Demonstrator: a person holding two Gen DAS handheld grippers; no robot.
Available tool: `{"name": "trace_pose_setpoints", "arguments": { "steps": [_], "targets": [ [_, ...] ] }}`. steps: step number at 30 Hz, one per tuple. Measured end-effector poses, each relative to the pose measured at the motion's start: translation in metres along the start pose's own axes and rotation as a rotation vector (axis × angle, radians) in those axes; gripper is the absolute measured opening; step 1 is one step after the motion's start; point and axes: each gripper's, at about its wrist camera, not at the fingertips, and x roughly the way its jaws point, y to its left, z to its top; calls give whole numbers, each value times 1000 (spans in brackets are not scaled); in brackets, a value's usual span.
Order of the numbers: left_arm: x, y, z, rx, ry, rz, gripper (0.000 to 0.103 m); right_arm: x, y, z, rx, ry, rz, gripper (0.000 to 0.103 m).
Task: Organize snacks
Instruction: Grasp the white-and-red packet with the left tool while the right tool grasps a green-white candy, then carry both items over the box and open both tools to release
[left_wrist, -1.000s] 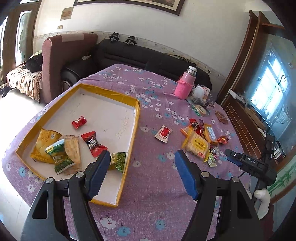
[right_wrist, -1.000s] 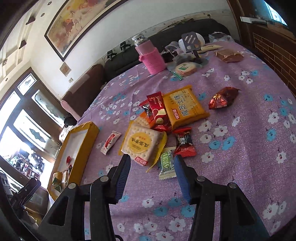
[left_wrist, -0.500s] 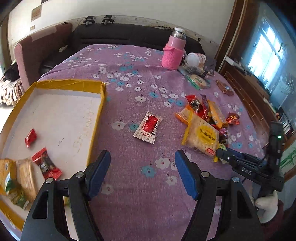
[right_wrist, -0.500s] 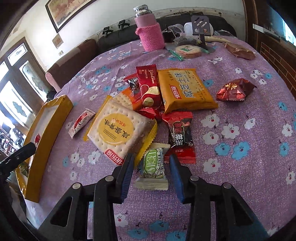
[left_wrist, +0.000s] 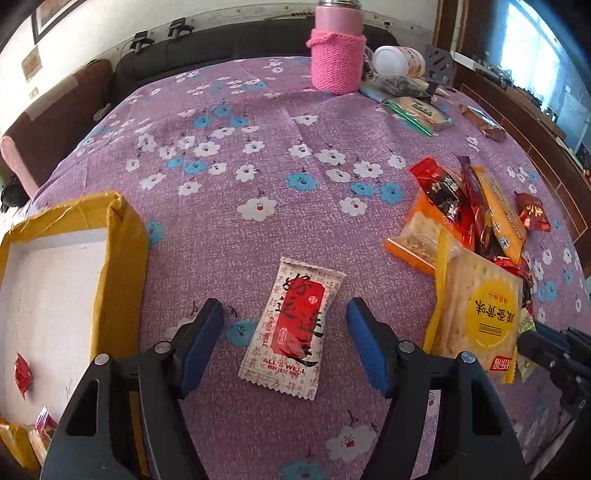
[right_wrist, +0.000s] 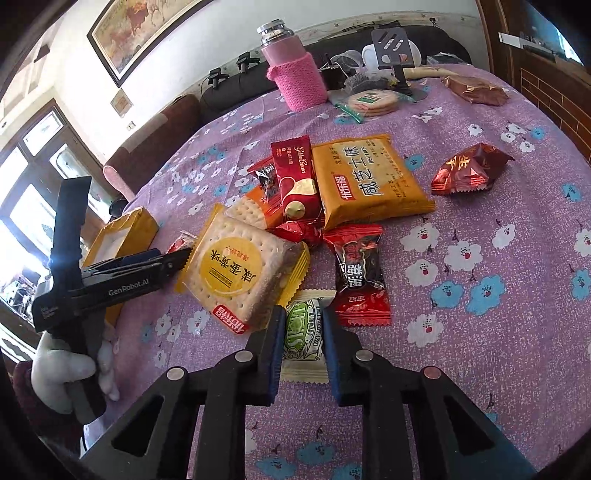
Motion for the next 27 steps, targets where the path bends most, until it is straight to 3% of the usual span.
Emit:
{"name": "trace_pose_setpoints", "arguments": {
  "steps": [3,7,11,17,21,27],
  "targets": [
    [-5,-6,2,23,1,-20,27,-5,2,0,-3,-13,7,21],
    [-15,-10,-2,10,-12,-48,25,-15,6,-3,-2,-30,16,21],
    [-48,-3,-10,-58,-73,-129,25,-30,10,-6,3,-51,36,21],
    [-137,20,-31,-155,-230,-278,25,-69,41,-3,-41,-118,96,20],
    [-204,53,-49,-215,-343,-327,25,-102,75,-1,-90,-163,173,20],
    [-311,121,-72,-288,-518,-258,26,-170,147,19,-218,-253,315,20]
  ]
}}
